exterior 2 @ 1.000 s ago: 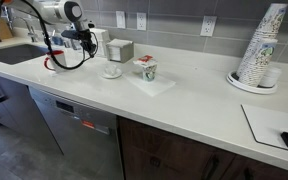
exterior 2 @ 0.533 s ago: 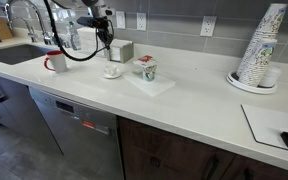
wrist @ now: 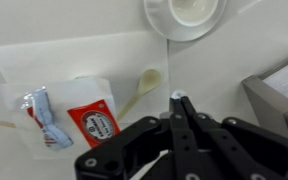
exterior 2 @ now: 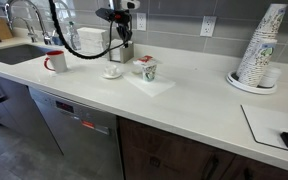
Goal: Pick up the small sachet on the left side of the counter and put it on the paper cup on the right
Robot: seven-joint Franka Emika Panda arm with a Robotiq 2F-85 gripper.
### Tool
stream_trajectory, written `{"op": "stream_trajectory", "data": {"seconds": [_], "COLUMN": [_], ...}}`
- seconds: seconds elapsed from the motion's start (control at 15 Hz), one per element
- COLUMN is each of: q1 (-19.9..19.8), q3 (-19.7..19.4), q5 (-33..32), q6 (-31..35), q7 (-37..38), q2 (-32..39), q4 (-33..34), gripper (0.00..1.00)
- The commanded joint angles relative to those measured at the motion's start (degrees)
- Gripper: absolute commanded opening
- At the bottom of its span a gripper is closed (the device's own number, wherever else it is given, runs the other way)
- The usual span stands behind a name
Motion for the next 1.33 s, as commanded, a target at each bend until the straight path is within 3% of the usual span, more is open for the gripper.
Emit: {"op": "stream_trajectory", "data": {"seconds": [0.0, 0.53, 1.27], "q1": [-2.3, -6.1, -5.4], "q3": [-1.1, -3.7, -4.7], "q5": [2.0, 2.5, 1.4], "q6": [1.2, 3.2, 7.5], "q7": [0.4, 0.3, 4.5], "q2": [-5.2, -5.7, -2.0], "q4": [-7.4, -9.2, -7.6], "gripper": [0.02, 0.02, 0.03]}}
